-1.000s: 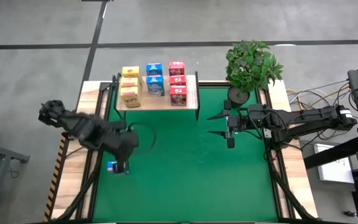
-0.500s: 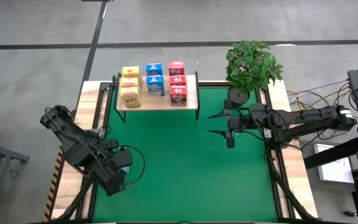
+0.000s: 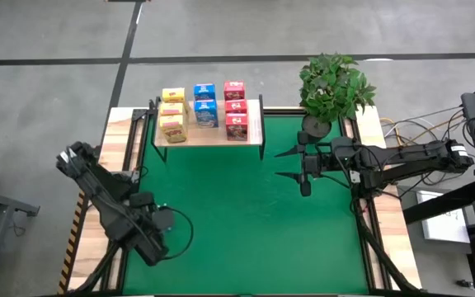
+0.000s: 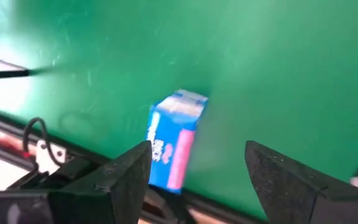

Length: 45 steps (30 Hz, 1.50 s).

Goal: Stack cereal on shelf
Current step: Put the blue cereal on the shelf

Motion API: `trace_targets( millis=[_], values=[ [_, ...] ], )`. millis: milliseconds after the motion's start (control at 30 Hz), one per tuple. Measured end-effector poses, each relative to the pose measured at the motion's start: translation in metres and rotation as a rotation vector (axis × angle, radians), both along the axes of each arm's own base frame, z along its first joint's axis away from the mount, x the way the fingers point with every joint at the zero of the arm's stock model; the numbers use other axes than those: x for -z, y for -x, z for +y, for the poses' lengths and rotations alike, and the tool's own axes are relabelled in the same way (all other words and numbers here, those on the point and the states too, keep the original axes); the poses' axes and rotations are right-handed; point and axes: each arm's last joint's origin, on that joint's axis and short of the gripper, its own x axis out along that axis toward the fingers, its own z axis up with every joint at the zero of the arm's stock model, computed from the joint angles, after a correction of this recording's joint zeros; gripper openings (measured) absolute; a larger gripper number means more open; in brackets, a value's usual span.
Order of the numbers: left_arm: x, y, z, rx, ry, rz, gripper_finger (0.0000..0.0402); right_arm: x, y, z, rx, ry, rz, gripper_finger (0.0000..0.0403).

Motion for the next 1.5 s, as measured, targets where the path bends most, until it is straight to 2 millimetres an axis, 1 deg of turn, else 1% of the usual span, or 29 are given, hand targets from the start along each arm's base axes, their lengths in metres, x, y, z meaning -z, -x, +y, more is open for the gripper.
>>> trace_targets(
  millis=[100,233,367,467,633,767,867,1000,1133,1367,1500],
  values=[
    [0.013,0.007,0.002,0.012,-0.030,0.029,0.0240,0.000,0.000,0.000,0.000,-0.004,-0.002,0.0221],
    [0.032,0.013,0.002,0.034,-0.016,0.016,0.0240,-0.001,0.000,0.000,0.001,-0.013,-0.005,0.0221],
    [0.045,0.019,0.007,0.059,-0.012,0.019,0.0240,-0.001,0.000,0.000,0.002,-0.025,-0.005,0.0221],
    [0.047,0.026,0.014,0.060,-0.009,0.025,0.0240,-0.001,0.000,0.000,0.003,-0.036,-0.005,0.0221],
    [0.048,0.033,0.021,0.060,0.041,-0.023,0.0240,-0.001,0.000,0.000,0.004,-0.047,-0.005,0.0221],
    [0.058,0.037,0.026,0.060,0.031,-0.014,0.0239,-0.001,0.000,0.000,0.005,-0.056,-0.004,0.0221],
    [0.064,0.038,0.026,0.073,0.031,-0.012,0.0234,0.000,0.000,0.000,0.006,-0.067,-0.003,0.0221],
    [0.068,0.037,0.025,0.085,0.032,-0.027,0.0226,0.000,0.000,0.000,0.006,-0.072,-0.003,0.0221],
    [0.070,0.035,0.024,0.085,0.029,-0.025,0.0210,0.000,0.000,0.000,0.007,-0.079,-0.002,0.0221],
    [0.070,0.035,0.024,0.085,0.030,-0.025,0.0165,0.000,0.000,0.000,0.007,-0.081,-0.002,0.0221],
    [0.069,0.035,0.023,0.085,0.033,-0.027,0.0151,0.000,0.000,0.000,0.007,-0.080,0.002,0.0221]
  ],
)
